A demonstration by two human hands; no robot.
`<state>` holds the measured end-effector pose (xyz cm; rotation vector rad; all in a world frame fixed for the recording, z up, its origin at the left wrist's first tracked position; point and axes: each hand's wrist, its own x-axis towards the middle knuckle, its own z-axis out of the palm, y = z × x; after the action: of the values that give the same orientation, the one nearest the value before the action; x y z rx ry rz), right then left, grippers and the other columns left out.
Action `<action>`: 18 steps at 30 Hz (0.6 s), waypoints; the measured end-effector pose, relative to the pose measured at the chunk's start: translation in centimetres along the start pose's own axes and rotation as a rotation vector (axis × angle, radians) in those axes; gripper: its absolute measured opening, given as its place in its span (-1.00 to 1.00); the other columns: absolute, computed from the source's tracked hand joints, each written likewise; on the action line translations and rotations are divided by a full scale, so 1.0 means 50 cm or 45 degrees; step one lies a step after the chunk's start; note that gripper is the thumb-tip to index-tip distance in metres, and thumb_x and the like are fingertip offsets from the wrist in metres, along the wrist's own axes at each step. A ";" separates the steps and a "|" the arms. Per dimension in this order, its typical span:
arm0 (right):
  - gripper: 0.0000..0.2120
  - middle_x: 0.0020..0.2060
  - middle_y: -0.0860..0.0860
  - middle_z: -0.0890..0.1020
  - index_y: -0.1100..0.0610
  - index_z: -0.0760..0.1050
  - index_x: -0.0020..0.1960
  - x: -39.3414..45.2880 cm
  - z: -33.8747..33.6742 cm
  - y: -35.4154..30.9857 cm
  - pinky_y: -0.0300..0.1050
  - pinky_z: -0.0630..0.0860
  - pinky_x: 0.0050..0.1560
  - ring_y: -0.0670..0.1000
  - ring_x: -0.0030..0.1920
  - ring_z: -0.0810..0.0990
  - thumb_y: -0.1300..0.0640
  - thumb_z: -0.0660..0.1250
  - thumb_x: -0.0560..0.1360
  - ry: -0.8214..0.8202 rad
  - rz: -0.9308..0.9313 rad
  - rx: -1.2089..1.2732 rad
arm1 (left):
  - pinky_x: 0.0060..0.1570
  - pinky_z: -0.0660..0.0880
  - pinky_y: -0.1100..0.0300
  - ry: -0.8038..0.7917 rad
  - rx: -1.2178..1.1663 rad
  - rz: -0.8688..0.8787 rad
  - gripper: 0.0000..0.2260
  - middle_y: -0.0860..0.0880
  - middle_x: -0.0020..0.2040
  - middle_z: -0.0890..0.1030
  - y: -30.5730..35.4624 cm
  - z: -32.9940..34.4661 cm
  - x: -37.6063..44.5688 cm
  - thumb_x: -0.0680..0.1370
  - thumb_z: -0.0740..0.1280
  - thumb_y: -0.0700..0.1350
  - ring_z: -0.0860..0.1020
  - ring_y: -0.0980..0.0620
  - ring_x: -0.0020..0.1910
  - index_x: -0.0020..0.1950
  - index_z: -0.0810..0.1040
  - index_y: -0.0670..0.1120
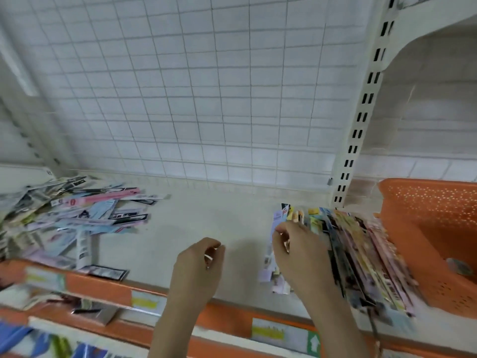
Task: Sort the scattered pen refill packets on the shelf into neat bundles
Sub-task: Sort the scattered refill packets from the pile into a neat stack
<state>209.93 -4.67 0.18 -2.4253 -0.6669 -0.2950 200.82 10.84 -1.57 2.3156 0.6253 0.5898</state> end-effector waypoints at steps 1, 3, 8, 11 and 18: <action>-0.86 -0.17 -0.06 0.58 0.04 0.48 -0.04 -0.003 0.019 -0.018 -0.11 0.49 -0.18 -0.03 -0.22 0.53 0.08 0.15 0.57 -0.025 -0.011 0.015 | -0.30 0.39 0.37 0.030 -0.002 -0.014 -0.92 0.09 -0.33 0.58 -0.024 -0.023 -0.004 0.53 0.30 -0.10 0.54 0.13 -0.30 -0.12 0.57 0.00; -0.87 -0.21 -0.07 0.56 0.03 0.47 -0.07 -0.008 0.057 -0.058 -0.13 0.46 -0.25 -0.05 -0.30 0.50 0.07 0.16 0.57 -0.081 -0.030 0.049 | -0.41 0.32 0.43 0.057 0.027 -0.019 -0.91 0.10 -0.43 0.51 -0.076 -0.074 -0.003 0.53 0.30 -0.12 0.51 0.22 -0.32 -0.14 0.58 -0.04; -0.88 -0.23 -0.09 0.59 0.02 0.49 -0.08 -0.002 0.161 -0.181 -0.13 0.44 -0.22 -0.04 -0.25 0.52 0.08 0.19 0.55 -0.181 -0.007 0.066 | -0.46 0.30 0.32 0.116 0.100 -0.048 -0.88 0.10 -0.43 0.48 -0.216 -0.224 0.039 0.56 0.26 -0.09 0.42 0.10 -0.51 -0.18 0.49 0.02; -0.89 -0.26 -0.12 0.55 0.00 0.49 -0.08 0.007 0.225 -0.268 -0.15 0.41 -0.21 -0.04 -0.24 0.47 0.07 0.19 0.55 -0.227 0.011 0.076 | -0.41 0.35 0.28 0.138 0.126 -0.086 -0.87 0.09 -0.39 0.53 -0.303 -0.319 0.071 0.57 0.25 -0.09 0.47 0.10 -0.45 -0.16 0.52 -0.01; -0.87 -0.19 -0.09 0.58 0.02 0.50 -0.03 0.027 0.361 -0.453 -0.16 0.46 -0.16 -0.05 -0.20 0.52 0.07 0.18 0.56 -0.294 -0.029 0.128 | -0.39 0.40 0.13 0.149 0.237 -0.258 -0.84 -0.09 -0.34 0.60 -0.489 -0.496 0.131 0.57 0.24 -0.08 0.54 -0.09 -0.35 -0.15 0.55 -0.06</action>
<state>200.14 22.46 -2.55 -2.3772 -0.7906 0.0111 185.43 42.72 0.03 2.3616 0.9944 0.5959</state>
